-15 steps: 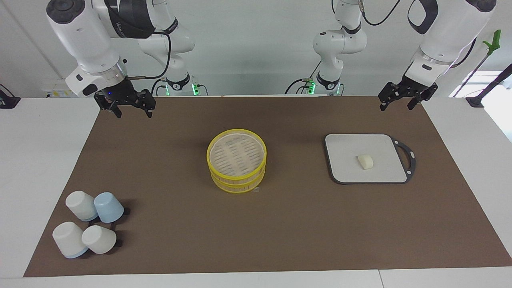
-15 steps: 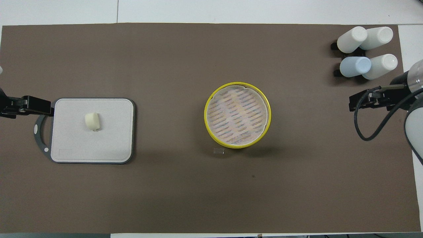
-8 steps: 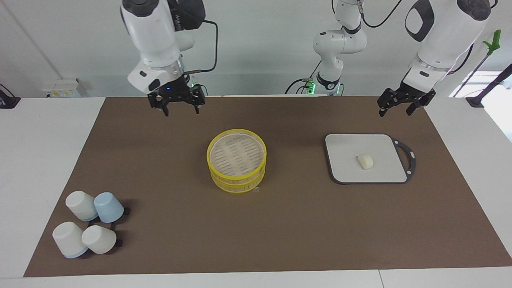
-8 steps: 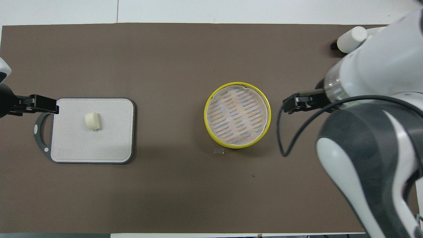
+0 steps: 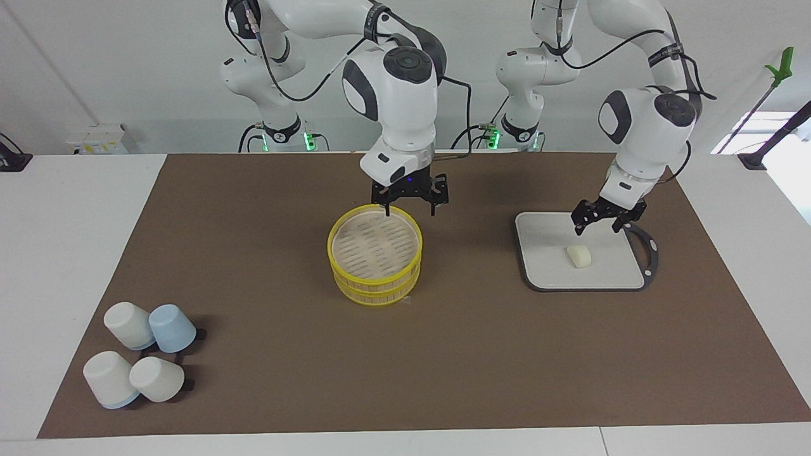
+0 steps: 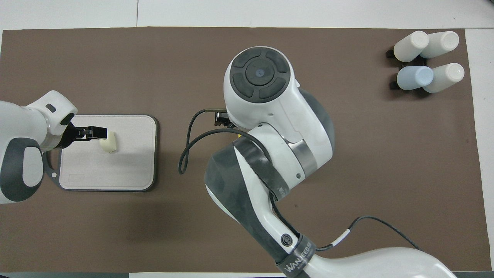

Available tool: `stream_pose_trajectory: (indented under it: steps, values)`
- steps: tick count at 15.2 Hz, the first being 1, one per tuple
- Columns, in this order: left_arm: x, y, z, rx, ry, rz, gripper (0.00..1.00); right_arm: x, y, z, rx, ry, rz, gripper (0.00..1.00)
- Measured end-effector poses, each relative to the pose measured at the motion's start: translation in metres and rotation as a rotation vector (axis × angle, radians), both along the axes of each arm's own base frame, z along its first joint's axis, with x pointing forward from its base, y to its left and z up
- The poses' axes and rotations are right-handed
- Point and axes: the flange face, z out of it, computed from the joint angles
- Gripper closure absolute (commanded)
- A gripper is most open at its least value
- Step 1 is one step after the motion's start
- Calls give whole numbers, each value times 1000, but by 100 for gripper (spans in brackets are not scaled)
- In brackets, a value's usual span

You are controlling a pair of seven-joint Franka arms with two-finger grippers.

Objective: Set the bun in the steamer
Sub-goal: 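Grasp the steamer lid with the right gripper while the left gripper grasps the bun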

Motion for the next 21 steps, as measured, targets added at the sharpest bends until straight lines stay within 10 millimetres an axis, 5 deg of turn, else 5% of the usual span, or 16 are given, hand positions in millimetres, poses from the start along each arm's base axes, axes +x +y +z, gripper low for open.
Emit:
stream_pose_trajectory:
  steps: [4, 9, 12, 16, 18, 21]
  values:
    - [-9, 4, -45, -5, -34, 60, 0, -25, 27, -44, 11, -17, 50, 0]
    - [-5, 0, -66, -13, -74, 100, 1, -34, 17, -82, 16, -35, 103, 0]
    - [-1, 0, -78, -14, -94, 102, 24, -45, 20, -96, 7, -21, 122, 5]
    - [-1, -6, -84, -15, -83, 91, 61, -58, 28, -108, -2, -9, 145, 36]
    - [-1, -8, -84, -15, -81, 87, 62, -58, 25, -112, -14, -8, 149, 55]
    - [-1, -8, -83, -15, -77, 87, 62, -56, 20, -113, -29, -14, 158, 100]
